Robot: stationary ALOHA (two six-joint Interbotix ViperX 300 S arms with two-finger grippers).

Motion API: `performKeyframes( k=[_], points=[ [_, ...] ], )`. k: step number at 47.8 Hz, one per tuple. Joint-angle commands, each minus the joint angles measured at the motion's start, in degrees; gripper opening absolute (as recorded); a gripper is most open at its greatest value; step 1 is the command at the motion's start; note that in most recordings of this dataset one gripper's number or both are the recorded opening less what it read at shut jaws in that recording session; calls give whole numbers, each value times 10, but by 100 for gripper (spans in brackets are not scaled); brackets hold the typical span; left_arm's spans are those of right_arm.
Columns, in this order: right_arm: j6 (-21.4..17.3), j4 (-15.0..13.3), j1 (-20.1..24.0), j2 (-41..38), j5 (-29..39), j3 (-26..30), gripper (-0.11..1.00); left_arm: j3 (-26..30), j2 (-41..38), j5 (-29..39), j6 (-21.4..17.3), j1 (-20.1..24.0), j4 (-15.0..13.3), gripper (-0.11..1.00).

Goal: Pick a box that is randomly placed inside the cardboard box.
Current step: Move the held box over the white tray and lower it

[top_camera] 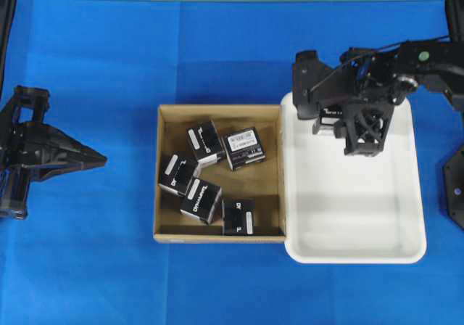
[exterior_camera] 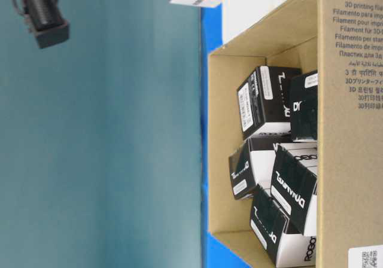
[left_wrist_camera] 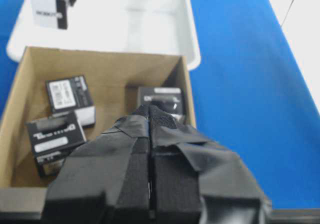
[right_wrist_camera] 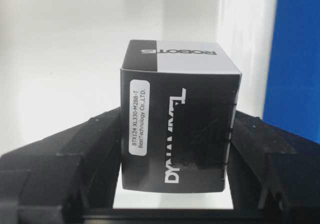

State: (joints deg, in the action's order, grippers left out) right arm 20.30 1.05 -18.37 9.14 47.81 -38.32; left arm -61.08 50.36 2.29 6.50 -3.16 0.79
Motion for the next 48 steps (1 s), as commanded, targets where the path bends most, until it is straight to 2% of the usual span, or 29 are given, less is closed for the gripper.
performKeyframes(
  k=[1,16,42,44,48],
  points=[
    [-3,1,2,-11,-20,-3,58,15,-4,-5,1,-2,2,-7],
    [-7,2,3,-65,-78,4,58,15,-4,-5,1,-5,2,-7],
    [-7,8,4,-87,-83,8,58,18,-9,-7,2,-8,2,-7],
    [-7,8,4,-87,-83,8,65,19,-9,-7,1,-8,2,-7],
    [-8,8,4,-87,-90,10,88,22,-9,-7,1,-8,1,-7]
  ],
)
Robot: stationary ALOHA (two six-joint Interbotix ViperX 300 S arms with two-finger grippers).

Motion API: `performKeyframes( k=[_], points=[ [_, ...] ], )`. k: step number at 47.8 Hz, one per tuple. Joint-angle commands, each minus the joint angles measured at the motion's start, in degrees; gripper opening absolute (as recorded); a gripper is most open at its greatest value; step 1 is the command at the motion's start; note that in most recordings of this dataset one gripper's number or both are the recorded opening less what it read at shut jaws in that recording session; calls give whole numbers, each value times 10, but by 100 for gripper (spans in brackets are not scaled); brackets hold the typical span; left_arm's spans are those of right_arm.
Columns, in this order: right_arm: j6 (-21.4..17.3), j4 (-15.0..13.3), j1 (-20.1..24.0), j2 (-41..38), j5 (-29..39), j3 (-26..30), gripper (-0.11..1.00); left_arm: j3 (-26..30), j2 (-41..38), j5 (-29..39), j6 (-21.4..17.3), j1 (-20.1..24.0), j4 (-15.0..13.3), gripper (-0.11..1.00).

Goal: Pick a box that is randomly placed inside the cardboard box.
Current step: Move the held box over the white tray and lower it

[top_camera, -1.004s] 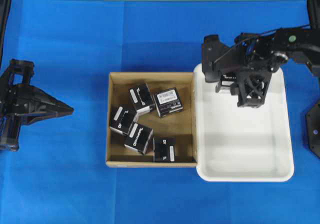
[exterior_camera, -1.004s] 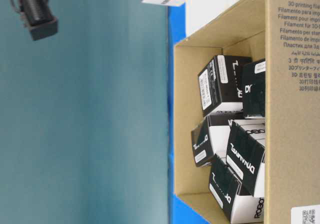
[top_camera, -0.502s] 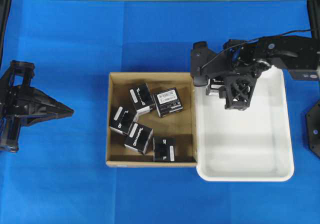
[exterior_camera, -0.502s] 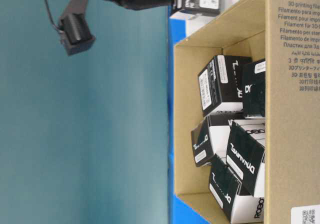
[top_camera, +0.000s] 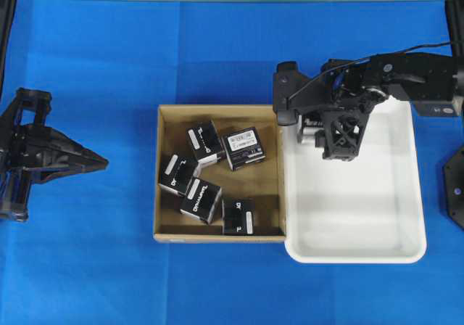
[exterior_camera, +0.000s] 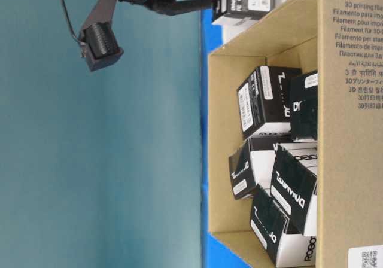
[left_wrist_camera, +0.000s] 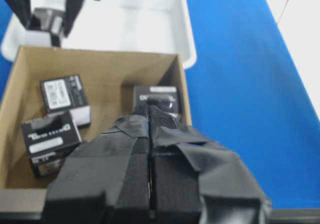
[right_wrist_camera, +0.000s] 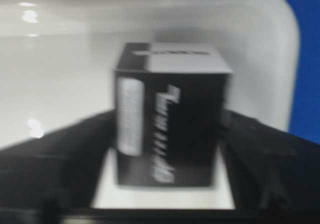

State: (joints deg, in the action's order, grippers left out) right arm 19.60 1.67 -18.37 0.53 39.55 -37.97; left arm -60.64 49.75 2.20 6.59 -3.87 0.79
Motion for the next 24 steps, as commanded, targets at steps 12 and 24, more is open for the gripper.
performKeyframes(
  k=[12,24],
  points=[
    [-13,2,5,-2,-18,7,99,18,-4,-6,0,-1,1,-7],
    [-42,2,-3,65,32,21,99,18,-1,-6,0,-1,2,-7]
  ],
)
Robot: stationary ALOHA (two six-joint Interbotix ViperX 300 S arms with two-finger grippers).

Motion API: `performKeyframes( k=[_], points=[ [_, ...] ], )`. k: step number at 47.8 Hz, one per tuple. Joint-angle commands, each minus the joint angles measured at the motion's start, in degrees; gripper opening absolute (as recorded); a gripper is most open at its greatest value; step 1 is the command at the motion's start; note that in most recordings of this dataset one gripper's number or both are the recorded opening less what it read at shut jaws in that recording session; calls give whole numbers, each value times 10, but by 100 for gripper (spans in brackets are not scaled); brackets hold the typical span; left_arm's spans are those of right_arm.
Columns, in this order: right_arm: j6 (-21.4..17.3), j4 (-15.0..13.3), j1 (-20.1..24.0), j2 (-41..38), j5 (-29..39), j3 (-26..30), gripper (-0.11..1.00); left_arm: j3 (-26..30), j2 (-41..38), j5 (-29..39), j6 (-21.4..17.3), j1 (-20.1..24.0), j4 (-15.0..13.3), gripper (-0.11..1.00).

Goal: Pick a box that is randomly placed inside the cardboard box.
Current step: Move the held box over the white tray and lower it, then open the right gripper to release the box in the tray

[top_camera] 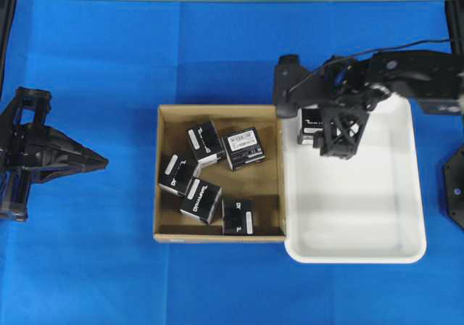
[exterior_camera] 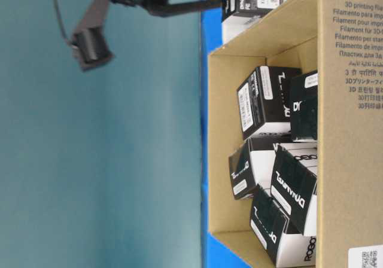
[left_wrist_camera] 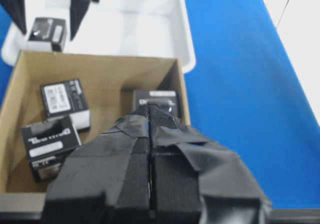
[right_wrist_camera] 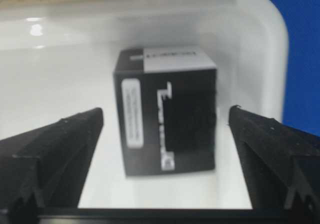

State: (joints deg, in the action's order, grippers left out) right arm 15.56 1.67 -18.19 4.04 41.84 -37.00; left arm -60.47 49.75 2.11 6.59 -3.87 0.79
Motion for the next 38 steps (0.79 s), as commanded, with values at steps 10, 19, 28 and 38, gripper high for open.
performKeyframes(
  k=[10,19,28,38],
  points=[
    [-2,4,-8,127,-4,18,99,15,6,-3,-1,-1,1,-7],
    [-24,30,-4,195,-14,13,99,12,10,0,1,-1,1,-7],
    [-71,61,0,261,-75,-9,99,11,10,0,-1,-1,1,-7],
    [-86,61,25,362,-161,-64,99,9,10,2,-2,2,2,-7]
  ],
)
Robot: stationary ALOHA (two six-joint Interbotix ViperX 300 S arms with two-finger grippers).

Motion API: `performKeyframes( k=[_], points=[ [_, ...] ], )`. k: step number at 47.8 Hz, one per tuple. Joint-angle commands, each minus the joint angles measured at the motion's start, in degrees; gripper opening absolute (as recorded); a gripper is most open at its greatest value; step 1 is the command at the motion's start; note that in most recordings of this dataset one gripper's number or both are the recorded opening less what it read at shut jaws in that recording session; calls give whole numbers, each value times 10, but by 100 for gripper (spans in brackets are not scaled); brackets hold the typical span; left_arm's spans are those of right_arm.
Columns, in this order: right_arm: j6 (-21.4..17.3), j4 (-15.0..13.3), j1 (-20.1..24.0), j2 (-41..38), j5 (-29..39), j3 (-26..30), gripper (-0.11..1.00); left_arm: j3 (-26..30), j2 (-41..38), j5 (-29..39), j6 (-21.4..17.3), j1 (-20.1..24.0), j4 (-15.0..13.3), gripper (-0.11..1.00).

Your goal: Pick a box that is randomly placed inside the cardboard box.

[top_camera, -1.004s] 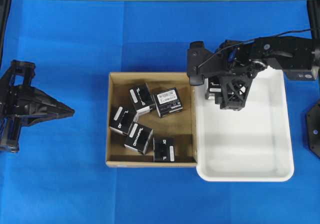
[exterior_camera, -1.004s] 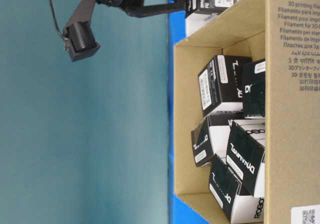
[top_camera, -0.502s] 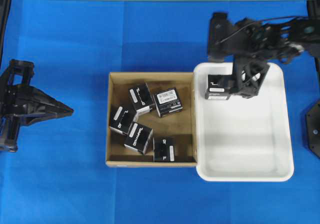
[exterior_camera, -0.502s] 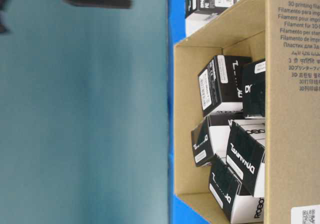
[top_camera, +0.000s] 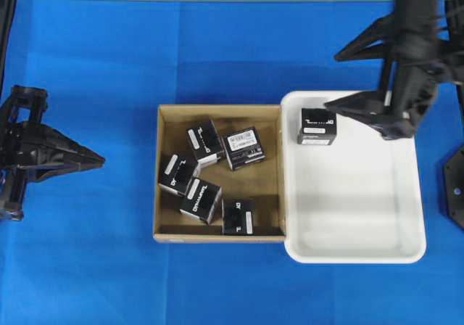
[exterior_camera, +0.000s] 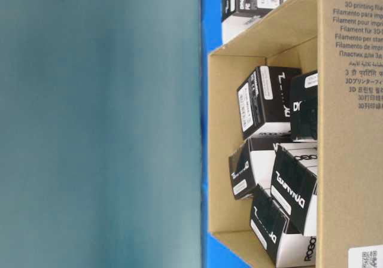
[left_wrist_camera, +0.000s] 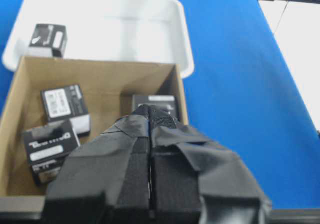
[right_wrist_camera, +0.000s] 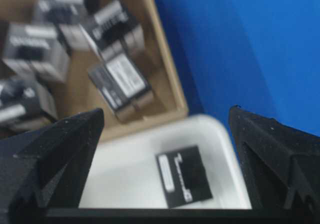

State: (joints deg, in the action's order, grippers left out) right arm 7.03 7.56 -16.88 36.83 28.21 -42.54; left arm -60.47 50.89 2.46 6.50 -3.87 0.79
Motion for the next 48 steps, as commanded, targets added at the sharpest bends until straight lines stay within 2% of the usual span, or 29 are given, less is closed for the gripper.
performKeyframes(
  k=[1,16,30,48],
  points=[
    [-1,2,16,44,-27,-12,99,9,-2,-2,-1,3,1,-7],
    [-6,2,57,167,-8,-59,99,11,3,-7,0,2,2,-7],
    [-8,2,99,237,-11,-103,99,18,37,-33,-8,4,2,-7],
    [-10,3,100,317,-11,-137,99,20,57,-22,-8,4,2,-7]
  ],
)
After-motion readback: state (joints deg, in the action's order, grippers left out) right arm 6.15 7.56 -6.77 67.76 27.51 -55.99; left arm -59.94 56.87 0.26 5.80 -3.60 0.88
